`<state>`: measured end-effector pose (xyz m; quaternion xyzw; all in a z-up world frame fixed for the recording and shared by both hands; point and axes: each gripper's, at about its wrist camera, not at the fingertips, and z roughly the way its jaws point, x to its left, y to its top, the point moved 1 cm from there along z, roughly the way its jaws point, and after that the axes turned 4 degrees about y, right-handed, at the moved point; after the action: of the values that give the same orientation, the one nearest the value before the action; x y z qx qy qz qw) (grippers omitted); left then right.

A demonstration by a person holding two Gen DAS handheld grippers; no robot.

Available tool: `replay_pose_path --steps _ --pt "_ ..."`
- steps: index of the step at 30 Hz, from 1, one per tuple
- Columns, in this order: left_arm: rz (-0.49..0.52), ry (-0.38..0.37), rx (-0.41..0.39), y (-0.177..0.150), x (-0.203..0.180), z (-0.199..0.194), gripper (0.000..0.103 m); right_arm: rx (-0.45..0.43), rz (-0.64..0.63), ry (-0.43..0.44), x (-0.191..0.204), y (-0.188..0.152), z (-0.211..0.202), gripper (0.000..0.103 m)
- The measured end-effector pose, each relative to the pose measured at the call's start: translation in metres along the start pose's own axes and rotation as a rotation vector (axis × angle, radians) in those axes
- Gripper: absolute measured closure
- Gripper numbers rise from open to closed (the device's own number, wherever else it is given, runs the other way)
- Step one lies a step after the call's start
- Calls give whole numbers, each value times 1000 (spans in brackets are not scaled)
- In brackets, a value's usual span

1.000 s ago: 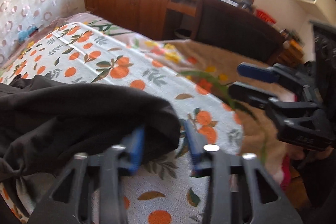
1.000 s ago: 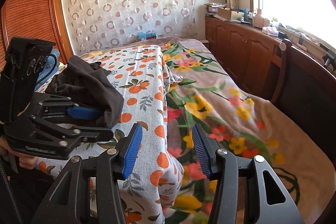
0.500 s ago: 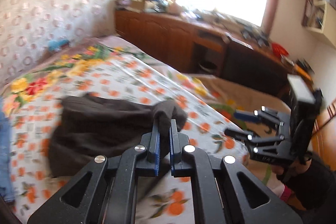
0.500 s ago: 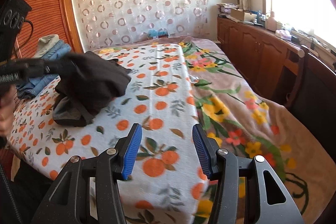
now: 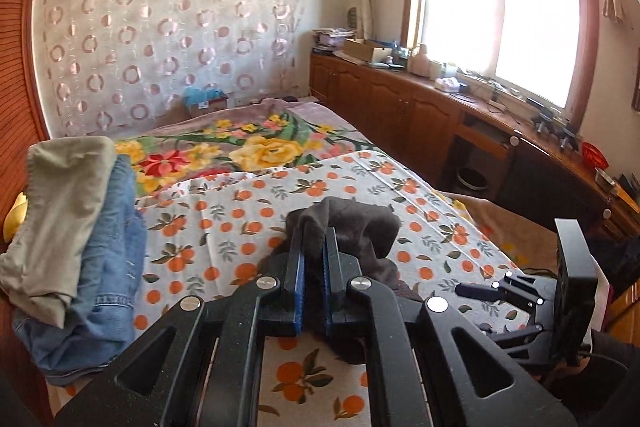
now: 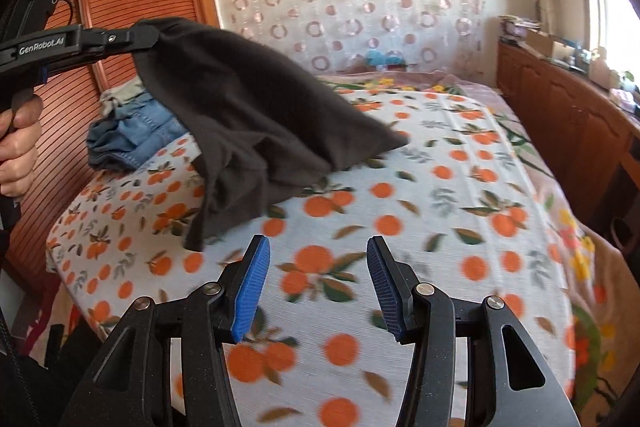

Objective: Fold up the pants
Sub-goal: 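Raise the pants with both grippers and shake them out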

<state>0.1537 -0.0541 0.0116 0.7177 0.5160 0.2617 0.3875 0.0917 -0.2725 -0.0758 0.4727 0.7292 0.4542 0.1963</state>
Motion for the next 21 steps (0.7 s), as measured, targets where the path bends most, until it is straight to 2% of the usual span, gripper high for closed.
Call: replay_pose_path --steps 9,21 --pt "-21 30 -24 5 16 -10 95 26 -39 112 24 9 31 51" --pt "-22 32 -60 16 16 -21 95 52 -64 168 50 10 59 51"
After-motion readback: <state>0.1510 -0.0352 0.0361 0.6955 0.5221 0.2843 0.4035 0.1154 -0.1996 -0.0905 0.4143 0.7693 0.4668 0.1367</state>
